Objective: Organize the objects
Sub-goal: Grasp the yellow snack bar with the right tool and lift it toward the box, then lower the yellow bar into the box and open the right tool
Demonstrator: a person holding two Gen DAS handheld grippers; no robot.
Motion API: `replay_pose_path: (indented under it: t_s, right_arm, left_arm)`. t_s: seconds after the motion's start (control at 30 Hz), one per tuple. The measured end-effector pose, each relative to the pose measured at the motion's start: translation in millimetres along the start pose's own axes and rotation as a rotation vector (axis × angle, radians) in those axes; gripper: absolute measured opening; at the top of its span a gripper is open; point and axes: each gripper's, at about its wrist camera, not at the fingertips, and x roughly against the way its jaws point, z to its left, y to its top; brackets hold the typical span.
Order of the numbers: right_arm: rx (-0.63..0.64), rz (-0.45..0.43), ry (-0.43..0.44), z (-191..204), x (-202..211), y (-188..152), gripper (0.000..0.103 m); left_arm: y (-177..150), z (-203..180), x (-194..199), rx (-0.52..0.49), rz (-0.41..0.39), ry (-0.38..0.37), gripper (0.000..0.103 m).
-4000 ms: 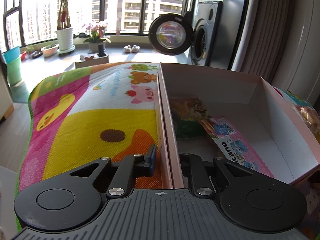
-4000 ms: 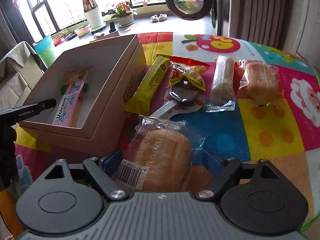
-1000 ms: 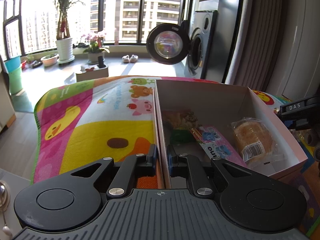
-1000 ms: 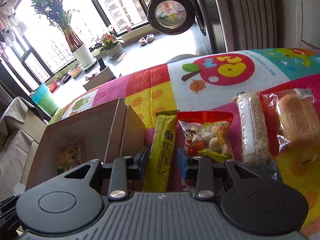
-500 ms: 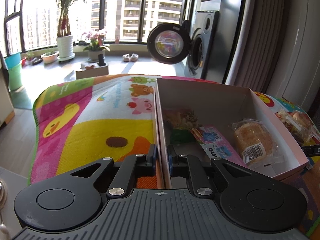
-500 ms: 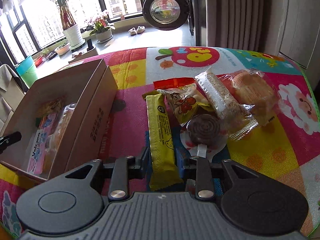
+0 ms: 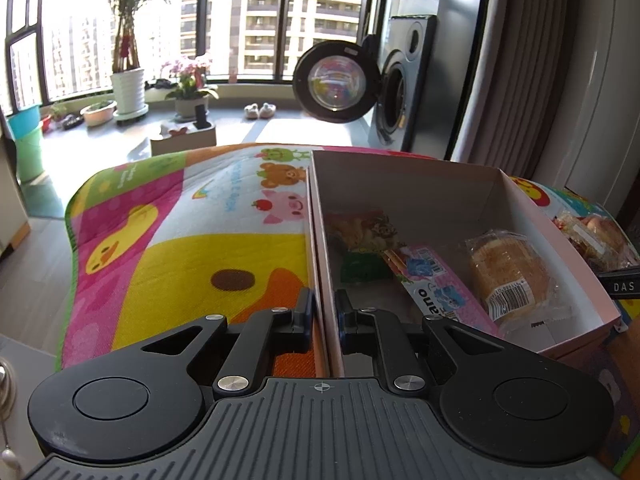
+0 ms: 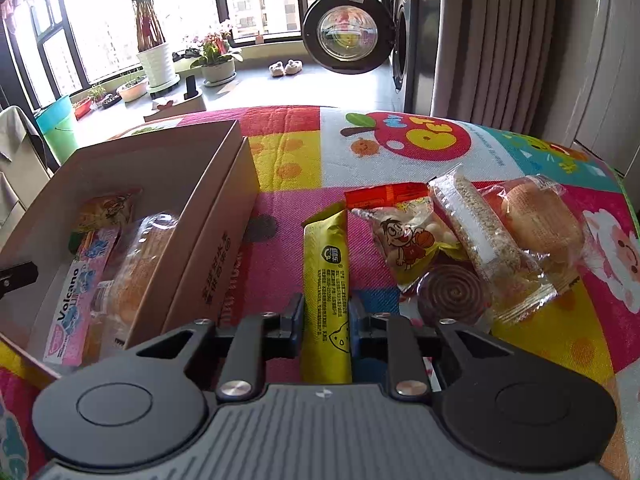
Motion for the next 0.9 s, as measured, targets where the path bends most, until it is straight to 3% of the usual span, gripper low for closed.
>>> replay_pose_path:
  t_s: [0.23, 0.47, 0.7, 0.9]
  right_arm:
    - [0.004, -0.048, 0.094, 1.0, 88.0, -28.2, 0.021]
    - [0.036, -0.116, 0.206, 20.7, 145.6, -22.9, 0.021]
    - [0.035, -0.192, 0.332, 52.7, 145.1, 13.8, 0.021]
    - [0.004, -0.274, 0.398, 84.3, 114.8, 55.3, 0.025]
  left_arm:
    - [-1.4, 1.1, -0.4, 0.008, -0.004, -0.006, 0.014]
    - [-1.5, 1.4, -1.1, 0.018, -0.005, -0.008, 0.014]
    - [-1.0, 1.0, -1.1, 0.019, -0.003, -0.009, 0.014]
    - [-0.2, 0.3, -1.2, 0.018, -0.002, -0.005, 0.014]
